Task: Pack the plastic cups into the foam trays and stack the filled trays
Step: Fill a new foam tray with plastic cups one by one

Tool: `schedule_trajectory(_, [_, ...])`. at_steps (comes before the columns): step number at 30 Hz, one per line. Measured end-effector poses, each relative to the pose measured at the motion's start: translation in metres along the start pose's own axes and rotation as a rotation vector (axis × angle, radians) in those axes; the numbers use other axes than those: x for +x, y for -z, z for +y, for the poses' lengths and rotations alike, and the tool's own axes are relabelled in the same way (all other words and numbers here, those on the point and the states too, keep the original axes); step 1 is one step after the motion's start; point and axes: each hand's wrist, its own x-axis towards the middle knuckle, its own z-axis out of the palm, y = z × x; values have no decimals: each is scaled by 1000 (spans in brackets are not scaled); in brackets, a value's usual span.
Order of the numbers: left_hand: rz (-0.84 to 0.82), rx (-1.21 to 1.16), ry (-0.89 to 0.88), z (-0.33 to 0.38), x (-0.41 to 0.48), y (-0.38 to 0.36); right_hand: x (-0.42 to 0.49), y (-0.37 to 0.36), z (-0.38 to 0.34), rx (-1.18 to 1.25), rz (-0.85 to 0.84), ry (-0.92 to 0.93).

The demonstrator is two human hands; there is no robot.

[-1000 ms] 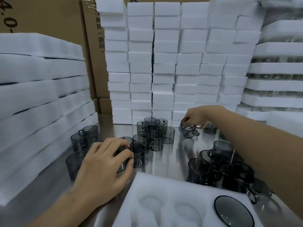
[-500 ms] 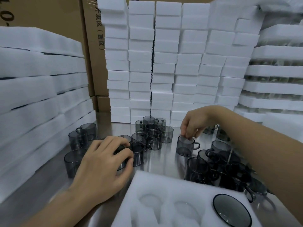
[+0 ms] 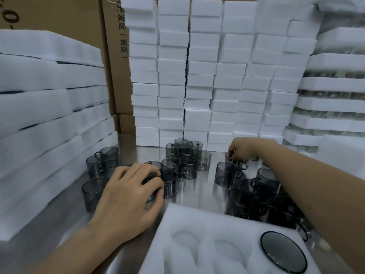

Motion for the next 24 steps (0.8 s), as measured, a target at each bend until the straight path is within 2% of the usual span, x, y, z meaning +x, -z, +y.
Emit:
schedule_trajectory(2, [-1,-4,-5,0,0,1,-1,-1,5,29,-65,-9])
schedule_trajectory(5, [0,0,-8,0,1,1,-12,4,5,79,-72,-29])
schedule_trajectory(10, [6,-52,39,8,4,10,-68,36,-8,231,177,67])
schedule_trajectory(14, [44,-340,166,25,9,26,-149,33,-38,309,223,204])
schedule_trajectory(16, [-24,-383,108,34,11,32,-186,23,-50,289,186,235])
schedule_trajectory(20, [-386,-687,138,46,7,37,-229,-4,-49,233,176,205])
schedule_trajectory(24, [-449,-733,184,43,5,39,-246,-26,-30,282,323,145])
